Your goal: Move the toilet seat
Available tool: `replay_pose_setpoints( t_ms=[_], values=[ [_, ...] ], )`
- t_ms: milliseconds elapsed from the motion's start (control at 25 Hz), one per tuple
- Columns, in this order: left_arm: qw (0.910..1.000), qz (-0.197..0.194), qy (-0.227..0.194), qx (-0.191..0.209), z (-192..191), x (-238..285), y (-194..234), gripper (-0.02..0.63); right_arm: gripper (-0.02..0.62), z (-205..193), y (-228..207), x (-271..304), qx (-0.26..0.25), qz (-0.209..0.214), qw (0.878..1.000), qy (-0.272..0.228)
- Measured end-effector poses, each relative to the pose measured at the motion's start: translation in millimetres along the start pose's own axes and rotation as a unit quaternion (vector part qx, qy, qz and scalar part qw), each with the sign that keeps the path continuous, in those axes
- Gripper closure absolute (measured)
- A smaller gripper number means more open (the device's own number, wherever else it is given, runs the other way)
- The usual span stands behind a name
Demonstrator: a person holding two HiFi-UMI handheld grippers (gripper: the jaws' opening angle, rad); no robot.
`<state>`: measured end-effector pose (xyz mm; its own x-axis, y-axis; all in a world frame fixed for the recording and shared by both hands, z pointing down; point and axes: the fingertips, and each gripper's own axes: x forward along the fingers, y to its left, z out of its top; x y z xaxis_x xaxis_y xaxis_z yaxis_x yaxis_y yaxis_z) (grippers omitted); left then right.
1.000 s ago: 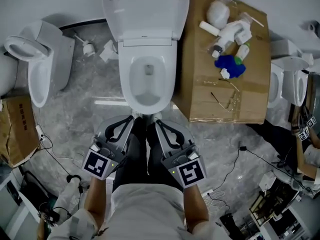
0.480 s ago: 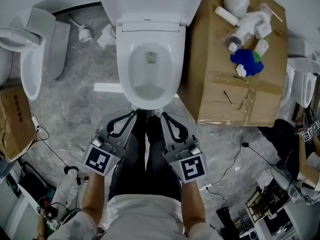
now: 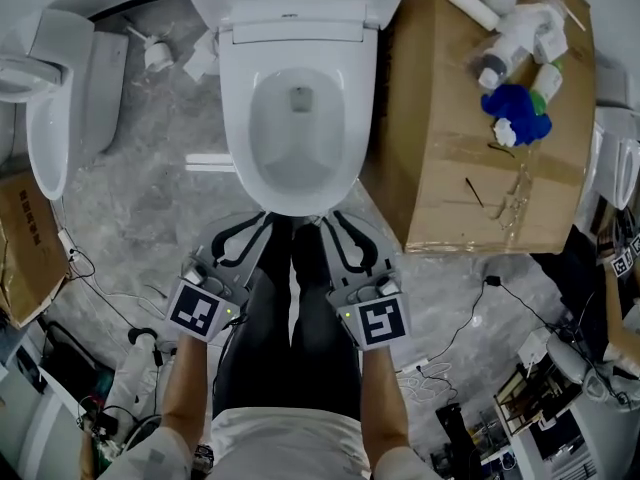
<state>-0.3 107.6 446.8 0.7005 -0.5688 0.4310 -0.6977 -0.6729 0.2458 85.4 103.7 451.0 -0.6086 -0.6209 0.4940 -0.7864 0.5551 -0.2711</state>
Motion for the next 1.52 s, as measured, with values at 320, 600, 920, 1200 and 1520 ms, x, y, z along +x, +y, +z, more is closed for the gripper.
replay_pose_setpoints(
  t_ms=[320, 600, 920, 1200, 1520],
  values=[
    [0.9996, 0.009, 0.024, -0.013, -52.1, 11.7, 15.4, 0.529, 0.519, -55.7, -16.5, 23.5, 0.013, -0.02, 0.999, 0.028],
    [0.997, 0.023, 0.06, -0.042, -114.7, 25.3, 34.2, 0.497, 0.459, -101.5, -31.8, 42.8, 0.017, -0.036, 0.998, 0.05],
    [0.9951, 0.039, 0.074, -0.053, -156.6, 35.4, 52.1, 0.463, 0.393, -144.9, -37.2, 57.5, 0.044, -0.047, 0.995, 0.077],
    [0.9913, 0.056, 0.102, -0.062, -188.3, 43.4, 63.2, 0.402, 0.354, -176.9, -54.1, 68.4, 0.07, -0.07, 0.99, 0.099],
    [0.9821, 0.083, 0.143, -0.089, -233.8, 46.0, 73.3, 0.303, 0.273, -225.4, -79.5, 76.4, 0.099, -0.106, 0.979, 0.14]
  ],
)
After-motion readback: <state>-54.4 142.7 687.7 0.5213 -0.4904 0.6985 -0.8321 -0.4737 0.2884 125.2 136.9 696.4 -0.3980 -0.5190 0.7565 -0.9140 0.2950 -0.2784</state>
